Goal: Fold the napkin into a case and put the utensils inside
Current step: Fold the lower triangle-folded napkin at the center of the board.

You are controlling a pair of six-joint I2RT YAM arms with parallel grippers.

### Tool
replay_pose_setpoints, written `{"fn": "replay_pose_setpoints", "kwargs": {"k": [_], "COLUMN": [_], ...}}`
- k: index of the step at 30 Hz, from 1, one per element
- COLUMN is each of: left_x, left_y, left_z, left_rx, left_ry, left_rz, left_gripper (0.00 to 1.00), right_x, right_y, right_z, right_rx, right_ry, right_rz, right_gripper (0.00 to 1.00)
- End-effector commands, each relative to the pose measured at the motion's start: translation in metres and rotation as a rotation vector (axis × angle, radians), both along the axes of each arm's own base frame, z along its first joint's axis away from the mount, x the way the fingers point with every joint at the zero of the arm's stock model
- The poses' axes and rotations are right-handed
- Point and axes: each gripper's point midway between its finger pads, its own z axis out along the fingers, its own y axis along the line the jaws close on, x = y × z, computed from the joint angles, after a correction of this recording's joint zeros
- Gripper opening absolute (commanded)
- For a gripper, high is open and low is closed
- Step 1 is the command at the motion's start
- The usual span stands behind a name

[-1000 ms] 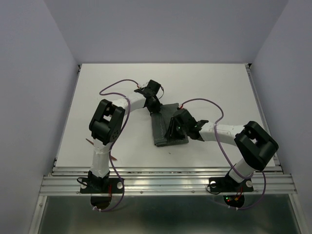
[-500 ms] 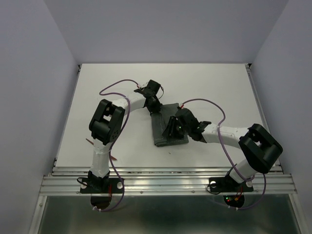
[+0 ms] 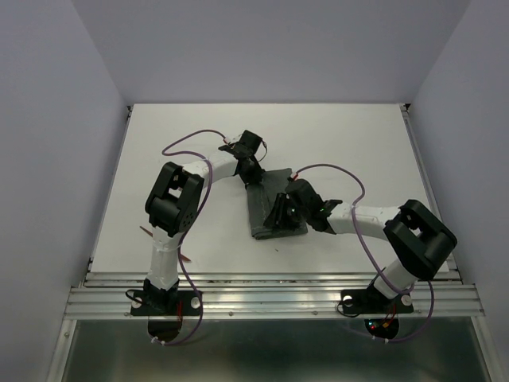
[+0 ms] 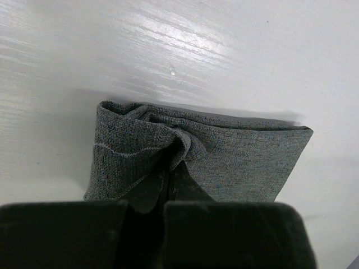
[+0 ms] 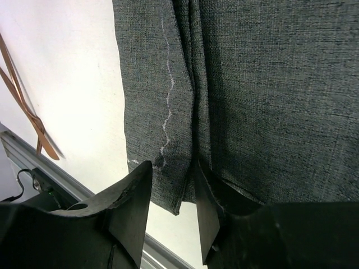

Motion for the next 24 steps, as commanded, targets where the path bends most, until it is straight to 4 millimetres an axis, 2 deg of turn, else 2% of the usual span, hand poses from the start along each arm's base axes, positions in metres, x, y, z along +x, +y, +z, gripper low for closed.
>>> {"fn": "replay_pose_setpoints", "kwargs": {"k": [1,4,8,10,15,24], "left_x": [-0.01,-0.01,-0.01,-0.01,-0.009,-0.009], "left_y": [0.006,0.005,0.005,0.005,0.004,0.005], "left_z": [0.003,0.004,0.004,0.004,0.005,0.004], "left_rx": [0.026,0.025,0.029,0.03,0.029,0.034], "left_ry": [0.009,0.01,0.009,0.009,0.006,0.005], "left_rz": [-0.003,-0.006,-0.007,-0.008,-0.009,-0.013], "left_gripper": [0.0,0.0,0.0,0.0,0.0,0.0], "right_x": [0.005,0.005,0.009,0.014,0.017,0.025], "right_y": [0.013,0.013,0.008,0.003,-0.003,-0.02], "right_z": [0.004,0.004,0.012,0.015,0.017,0.009], "right_rx": [0.053,0.057,0.061,0.049,0.028,-0.064], "right_ry": [-0.015,-0.014,-0.044,-0.068,-0.086,-0.113], "right_rz": [0.024,0.021,-0.019,-0.051,-0.074,-0.132], "right_gripper": [0.4,0.35,0.12,0.07,0.01,0.01]}}
